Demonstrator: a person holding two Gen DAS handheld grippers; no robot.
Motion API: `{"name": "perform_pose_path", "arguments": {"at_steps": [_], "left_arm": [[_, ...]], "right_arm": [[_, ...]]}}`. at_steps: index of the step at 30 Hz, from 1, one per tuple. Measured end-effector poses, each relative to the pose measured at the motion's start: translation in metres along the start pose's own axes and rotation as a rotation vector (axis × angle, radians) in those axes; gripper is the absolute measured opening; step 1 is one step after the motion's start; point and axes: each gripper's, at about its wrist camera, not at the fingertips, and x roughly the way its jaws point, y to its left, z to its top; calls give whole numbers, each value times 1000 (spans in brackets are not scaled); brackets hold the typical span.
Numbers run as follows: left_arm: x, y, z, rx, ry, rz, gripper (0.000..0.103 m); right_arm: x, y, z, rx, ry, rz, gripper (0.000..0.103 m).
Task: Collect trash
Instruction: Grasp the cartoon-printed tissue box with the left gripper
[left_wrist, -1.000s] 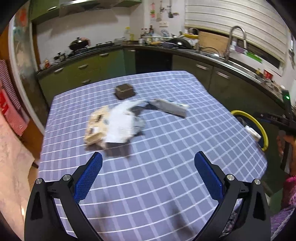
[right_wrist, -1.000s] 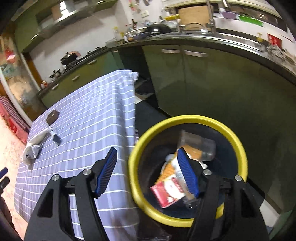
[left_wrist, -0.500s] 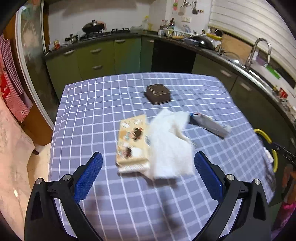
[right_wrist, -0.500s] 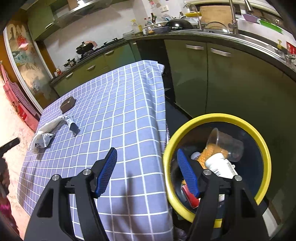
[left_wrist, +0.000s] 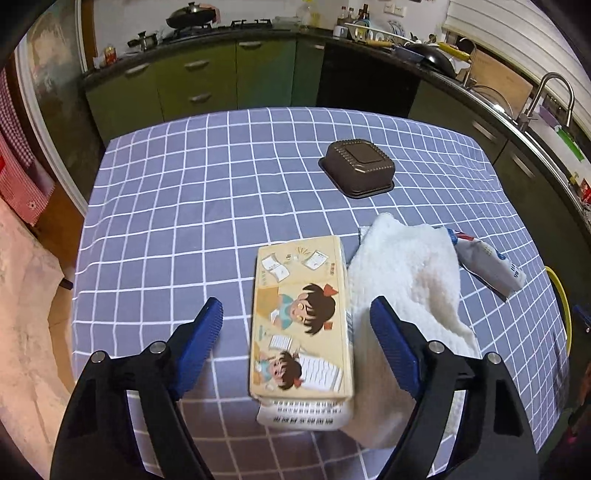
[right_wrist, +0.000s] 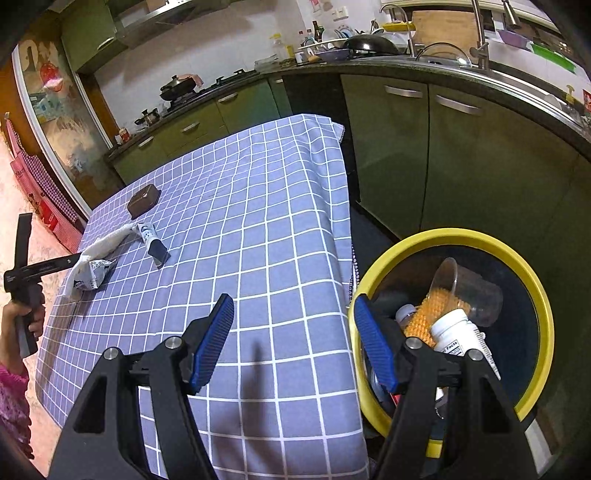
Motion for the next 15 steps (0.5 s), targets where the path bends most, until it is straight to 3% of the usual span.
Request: {"name": "perform_pose_path", "arguments": {"at_steps": [8,15], "left_arm": [[11,1,2,-6,27,-20,69],[16,-4,-1,-1,40,-22,68]], "right_arm": [[1,4,2,-9,1,4,64],[3,6,2,-14,5,7,64]]}}
